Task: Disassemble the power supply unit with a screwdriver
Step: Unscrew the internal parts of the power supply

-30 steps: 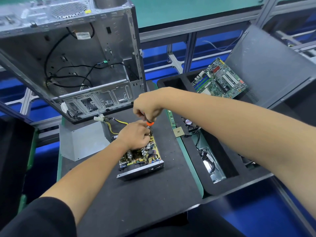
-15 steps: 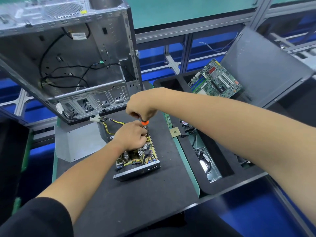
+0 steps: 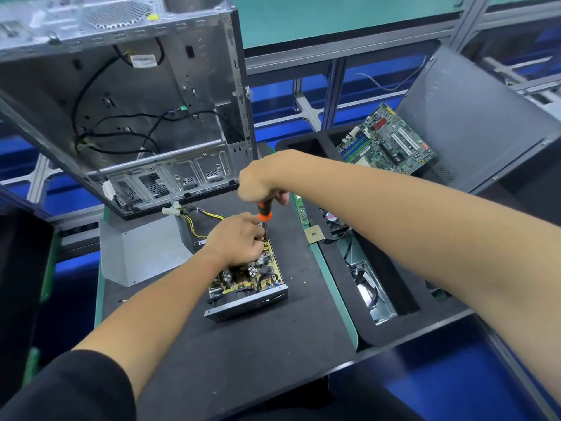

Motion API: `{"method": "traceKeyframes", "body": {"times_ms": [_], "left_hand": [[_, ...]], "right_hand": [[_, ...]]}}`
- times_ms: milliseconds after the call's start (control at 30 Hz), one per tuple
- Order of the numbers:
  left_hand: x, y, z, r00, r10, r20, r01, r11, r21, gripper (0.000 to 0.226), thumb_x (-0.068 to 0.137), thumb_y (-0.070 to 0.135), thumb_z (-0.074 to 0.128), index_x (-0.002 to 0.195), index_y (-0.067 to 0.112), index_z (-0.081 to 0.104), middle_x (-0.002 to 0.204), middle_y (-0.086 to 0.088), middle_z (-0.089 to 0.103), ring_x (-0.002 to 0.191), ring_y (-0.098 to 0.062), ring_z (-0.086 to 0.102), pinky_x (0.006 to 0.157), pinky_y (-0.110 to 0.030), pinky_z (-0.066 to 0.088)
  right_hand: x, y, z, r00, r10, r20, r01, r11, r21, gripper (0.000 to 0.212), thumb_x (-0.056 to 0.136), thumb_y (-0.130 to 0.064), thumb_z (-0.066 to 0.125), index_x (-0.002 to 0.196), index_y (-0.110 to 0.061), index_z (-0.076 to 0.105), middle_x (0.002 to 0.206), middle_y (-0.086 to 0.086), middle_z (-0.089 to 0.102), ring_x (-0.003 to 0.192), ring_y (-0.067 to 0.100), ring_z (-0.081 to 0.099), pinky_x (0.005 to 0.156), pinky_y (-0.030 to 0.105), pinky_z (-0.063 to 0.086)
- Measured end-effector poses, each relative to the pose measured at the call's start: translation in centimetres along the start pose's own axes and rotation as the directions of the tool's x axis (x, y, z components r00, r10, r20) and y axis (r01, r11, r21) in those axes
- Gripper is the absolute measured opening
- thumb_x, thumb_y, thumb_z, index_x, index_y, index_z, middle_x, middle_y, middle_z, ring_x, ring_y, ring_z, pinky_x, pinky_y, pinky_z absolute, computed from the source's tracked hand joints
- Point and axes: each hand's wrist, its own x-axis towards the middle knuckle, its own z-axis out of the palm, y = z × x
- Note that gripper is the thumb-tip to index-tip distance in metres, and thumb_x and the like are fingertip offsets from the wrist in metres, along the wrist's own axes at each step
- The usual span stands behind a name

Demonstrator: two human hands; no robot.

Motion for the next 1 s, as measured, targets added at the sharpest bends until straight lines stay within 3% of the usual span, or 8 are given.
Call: {"method": "traceKeyframes", "body": {"times_ms": [133,333,433,533,633,700,833,1000], "left_hand": [[-0.1,-0.1,0.0,1.000,0.007,0.002,-0.007,1.000,0.005,0.031,0.071,0.029,0.036,0.064,0.012,0.062,0.082,0.000,0.057,0.083,-0.024,0.052,0.059,-0.028,0.029],[0.0,-0.2,0.2,1.000,-0.002,0.005,0.002,1.000,-0.001,0.033,0.070,0.029,0.036,0.069,0.011,0.063,0.089,-0.002,0.059,0.088,-0.024,0.052,0.061,-0.029,0.030],[0.0,-0.2,0.2,1.000,0.008,-0.001,-0.008,1.000,0.017,0.032,0.071,0.029,0.036,0.068,0.011,0.062,0.088,-0.003,0.059,0.087,-0.026,0.052,0.061,-0.029,0.028],[-0.1,-0.1,0.1,1.000,0.022,-0.004,-0.022,0.999,0.042,0.030,0.071,0.029,0.037,0.066,0.012,0.061,0.088,-0.003,0.060,0.084,-0.026,0.053,0.059,-0.029,0.027],[-0.1,-0.1,0.2,1.000,0.016,-0.001,-0.016,0.999,0.028,0.032,0.071,0.030,0.036,0.067,0.012,0.061,0.089,0.000,0.060,0.084,-0.025,0.053,0.060,-0.028,0.027],[0.0,-0.1,0.3,1.000,0.013,0.002,-0.013,1.000,0.027,0.034,0.072,0.030,0.035,0.070,0.012,0.064,0.093,0.001,0.061,0.087,-0.025,0.053,0.060,-0.029,0.030],[-0.1,-0.2,0.3,1.000,0.004,0.018,-0.005,1.000,0.026,0.036,0.072,0.030,0.035,0.072,0.012,0.066,0.094,0.000,0.060,0.088,-0.024,0.053,0.062,-0.030,0.037],[0.0,-0.4,0.2,1.000,0.002,0.024,-0.002,1.000,-0.009,0.031,0.070,0.031,0.036,0.069,0.015,0.063,0.088,0.001,0.059,0.089,-0.022,0.052,0.061,-0.028,0.030]], "right_hand": [[-0.3,-0.8,-0.1,1.000,-0.002,0.019,0.004,0.996,-0.089,0.023,0.090,-0.014,0.037,0.078,-0.003,0.054,0.035,0.010,0.055,0.037,0.022,0.057,0.050,0.026,0.045],[-1.0,0.3,-0.6,0.973,-0.206,-0.108,0.178,0.959,-0.221,0.025,0.076,-0.018,0.072,0.100,-0.013,0.065,0.096,0.003,0.062,0.090,0.023,0.057,0.060,0.029,0.043],[-1.4,0.8,-0.2,0.965,-0.246,-0.087,0.236,0.965,-0.112,0.023,0.074,-0.003,0.066,0.095,-0.013,0.067,0.096,0.003,0.067,0.086,0.021,0.059,0.067,0.031,0.048],[-1.5,0.8,0.5,0.986,-0.149,-0.071,0.153,0.987,0.050,0.011,0.080,-0.009,0.058,0.091,-0.010,0.060,0.096,0.013,0.067,0.073,0.029,0.071,0.054,0.029,0.054],[-1.3,0.6,0.5,0.992,-0.092,-0.085,0.087,0.994,-0.061,0.023,0.096,-0.018,0.040,0.098,0.000,0.055,0.081,0.017,0.063,0.053,0.030,0.069,0.045,0.025,0.050],[-1.4,0.3,0.5,0.991,-0.107,-0.085,0.092,0.981,-0.171,0.019,0.096,-0.008,0.038,0.097,0.002,0.054,0.071,0.014,0.059,0.058,0.028,0.066,0.054,0.030,0.050],[-1.5,0.4,0.0,0.975,-0.189,-0.114,0.178,0.979,-0.094,0.015,0.090,-0.016,0.052,0.104,-0.009,0.054,0.089,0.008,0.066,0.075,0.024,0.061,0.061,0.032,0.047],[-2.0,1.6,-0.1,0.959,-0.272,-0.080,0.277,0.960,0.049,0.021,0.076,0.002,0.063,0.092,-0.013,0.060,0.094,0.003,0.064,0.077,0.016,0.054,0.056,0.024,0.041]]}}
